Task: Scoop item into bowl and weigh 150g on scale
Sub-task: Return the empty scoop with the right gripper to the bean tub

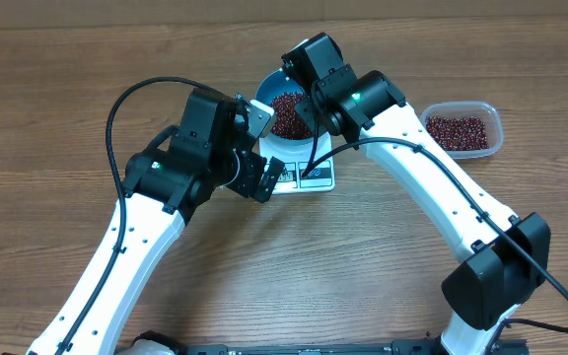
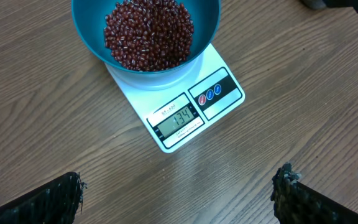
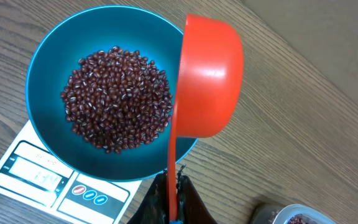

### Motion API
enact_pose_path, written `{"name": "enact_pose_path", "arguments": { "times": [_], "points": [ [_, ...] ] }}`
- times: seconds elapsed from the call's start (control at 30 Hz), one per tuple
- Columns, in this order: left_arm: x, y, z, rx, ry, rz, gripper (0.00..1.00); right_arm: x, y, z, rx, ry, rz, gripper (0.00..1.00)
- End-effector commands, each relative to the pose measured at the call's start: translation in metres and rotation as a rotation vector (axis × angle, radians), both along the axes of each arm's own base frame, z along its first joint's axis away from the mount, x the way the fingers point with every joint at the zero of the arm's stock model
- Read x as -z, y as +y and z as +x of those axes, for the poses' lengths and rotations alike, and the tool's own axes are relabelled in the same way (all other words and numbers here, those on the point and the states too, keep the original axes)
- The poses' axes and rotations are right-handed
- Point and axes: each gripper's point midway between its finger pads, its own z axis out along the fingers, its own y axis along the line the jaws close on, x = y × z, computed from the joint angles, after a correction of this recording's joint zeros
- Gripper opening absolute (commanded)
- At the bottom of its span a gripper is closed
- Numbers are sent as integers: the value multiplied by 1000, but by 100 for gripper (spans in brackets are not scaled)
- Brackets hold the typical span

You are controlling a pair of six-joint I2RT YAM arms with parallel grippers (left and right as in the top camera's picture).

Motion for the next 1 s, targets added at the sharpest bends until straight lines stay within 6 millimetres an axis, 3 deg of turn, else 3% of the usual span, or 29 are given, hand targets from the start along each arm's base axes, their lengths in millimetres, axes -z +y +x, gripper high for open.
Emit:
{"name": "enact_pose_path", "arguments": {
  "times": [0.0, 0.13, 0.23, 0.37, 0.47, 0.63, 0.67, 0.8, 0.97],
  "points": [
    [-2, 1, 0, -14, -4, -4, 99, -30, -3, 2, 42, -52, 79, 4],
    [-2, 1, 0, -14, -4, -4, 100, -43, -12, 1, 50, -18, 203, 4],
    [-2, 1, 0, -14, -4, -4, 100, -59, -37, 0, 76, -5, 285, 4],
    [-2, 1, 0, -14, -4, -4, 99, -76, -92, -3, 164, 15, 362, 4],
    [-2, 1, 0, -14, -4, -4, 100, -76, -135, -6, 259, 43, 381, 4],
    [-2, 1, 0, -14, -4, -4, 100, -51, -220, -20, 481, 138, 360, 4],
    [-2, 1, 0, -14, -4, -4, 100, -32, -250, -28, 570, 195, 355, 4],
    [-2, 1, 0, -14, -4, -4, 100, -10, -271, -37, 635, 246, 353, 4],
    [-2, 1, 0, -14, -4, -4, 100, 11, -275, -44, 652, 296, 346, 4]
  ]
}}
